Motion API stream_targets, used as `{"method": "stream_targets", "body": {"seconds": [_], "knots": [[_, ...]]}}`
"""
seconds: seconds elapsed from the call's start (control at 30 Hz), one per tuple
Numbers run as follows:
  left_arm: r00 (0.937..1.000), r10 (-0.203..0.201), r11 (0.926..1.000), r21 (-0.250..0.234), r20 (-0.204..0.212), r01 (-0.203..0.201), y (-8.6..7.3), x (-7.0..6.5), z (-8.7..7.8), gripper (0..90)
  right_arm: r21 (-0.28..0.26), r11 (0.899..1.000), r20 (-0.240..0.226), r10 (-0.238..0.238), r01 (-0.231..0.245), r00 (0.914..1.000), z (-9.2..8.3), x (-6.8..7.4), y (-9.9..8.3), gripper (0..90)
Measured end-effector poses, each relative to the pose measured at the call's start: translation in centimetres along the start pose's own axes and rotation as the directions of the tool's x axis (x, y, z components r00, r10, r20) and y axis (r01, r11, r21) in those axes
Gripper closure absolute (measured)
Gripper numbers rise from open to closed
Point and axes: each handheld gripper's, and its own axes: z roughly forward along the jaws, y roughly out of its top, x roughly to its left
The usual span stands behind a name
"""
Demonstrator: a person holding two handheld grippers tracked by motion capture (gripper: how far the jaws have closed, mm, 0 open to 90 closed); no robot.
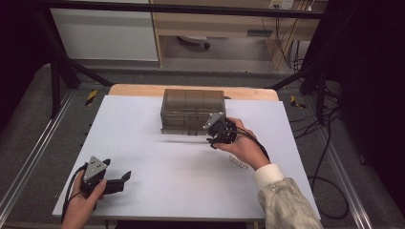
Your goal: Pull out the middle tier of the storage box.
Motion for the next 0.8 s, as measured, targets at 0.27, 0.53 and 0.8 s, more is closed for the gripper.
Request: {"method": "stream_targets", "body": {"seconds": [0.27,0.53,0.8], "knots": [[0.9999,0.005,0.9999,0.014,0.01,-0.006,-0.1,-0.1,0.2,8.4,0.007,1.0,-0.012,0.004,-0.004,0.9999,0.0,-0.4,0.3,41.5],[0.9999,0.008,0.9998,0.019,0.014,-0.008,-0.1,-0.1,0.3,8.4,0.02,1.0,-0.034,0.019,-0.018,0.9992,0.2,-1.1,0.3,43.8],[0.9998,0.007,0.9997,0.021,0.017,-0.008,-0.1,-0.2,0.3,8.4,0.015,0.999,-0.071,0.03,-0.029,0.997,0.9,-1.5,0.8,49.9]]}}
